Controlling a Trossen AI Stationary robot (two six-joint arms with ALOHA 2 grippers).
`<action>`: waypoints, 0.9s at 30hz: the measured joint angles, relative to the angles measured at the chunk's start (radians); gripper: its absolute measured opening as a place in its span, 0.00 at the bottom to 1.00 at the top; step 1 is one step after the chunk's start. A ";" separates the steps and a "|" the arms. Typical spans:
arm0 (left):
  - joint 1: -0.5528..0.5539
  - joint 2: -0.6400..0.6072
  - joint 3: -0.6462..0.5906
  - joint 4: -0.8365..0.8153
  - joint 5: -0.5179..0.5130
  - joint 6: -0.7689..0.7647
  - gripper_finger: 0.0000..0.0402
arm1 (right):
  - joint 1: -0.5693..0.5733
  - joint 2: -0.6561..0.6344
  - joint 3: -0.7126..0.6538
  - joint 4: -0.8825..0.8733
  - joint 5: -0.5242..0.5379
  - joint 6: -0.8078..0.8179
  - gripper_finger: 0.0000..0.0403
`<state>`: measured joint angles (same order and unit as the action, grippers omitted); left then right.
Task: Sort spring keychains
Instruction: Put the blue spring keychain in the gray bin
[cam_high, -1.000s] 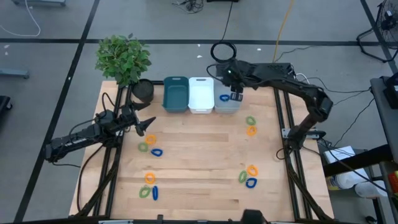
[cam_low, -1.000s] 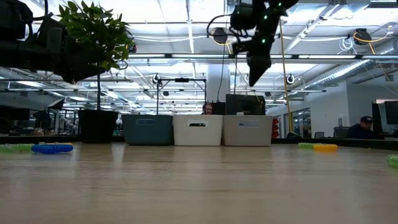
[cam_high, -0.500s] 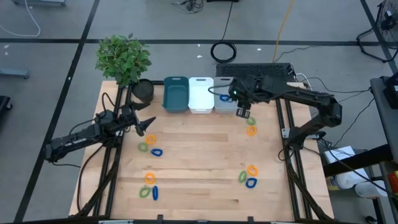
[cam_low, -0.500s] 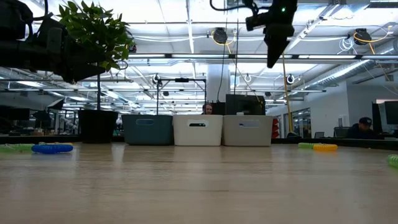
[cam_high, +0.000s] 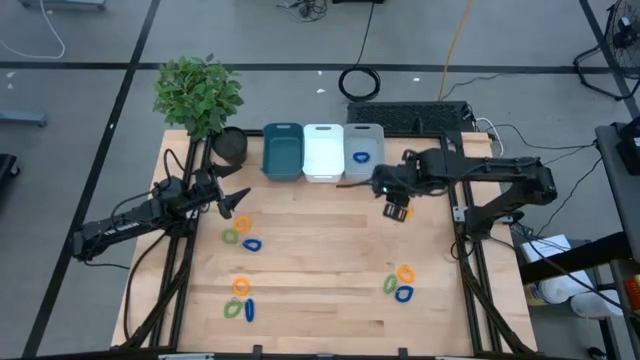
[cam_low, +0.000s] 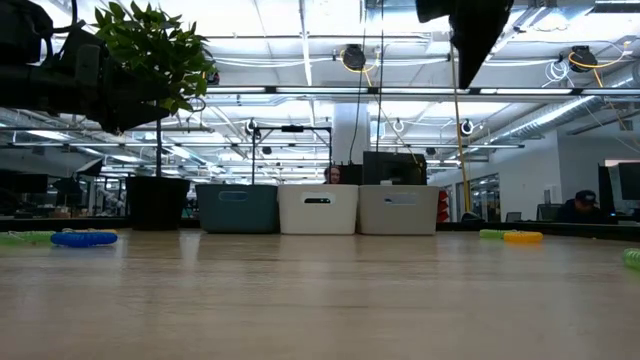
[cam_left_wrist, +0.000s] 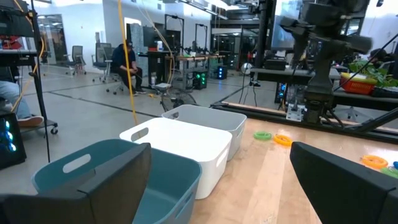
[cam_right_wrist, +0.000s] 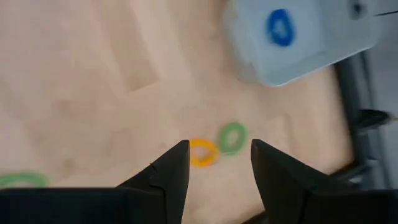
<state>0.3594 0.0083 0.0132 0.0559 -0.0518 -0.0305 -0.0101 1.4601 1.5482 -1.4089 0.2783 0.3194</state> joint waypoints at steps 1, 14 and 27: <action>0.000 0.000 0.000 0.000 0.000 0.000 0.98 | 0.017 0.000 0.000 -0.005 -0.026 0.022 0.40; 0.000 0.000 0.000 0.000 0.000 0.000 0.98 | 0.291 0.001 0.000 -0.018 -0.149 0.435 0.40; 0.000 0.000 0.000 0.000 0.000 0.000 0.98 | 0.554 0.060 0.000 -0.009 -0.149 0.941 0.40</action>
<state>0.3595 0.0082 0.0132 0.0559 -0.0517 -0.0304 0.5435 1.5199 1.5485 -1.4178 0.1294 1.2599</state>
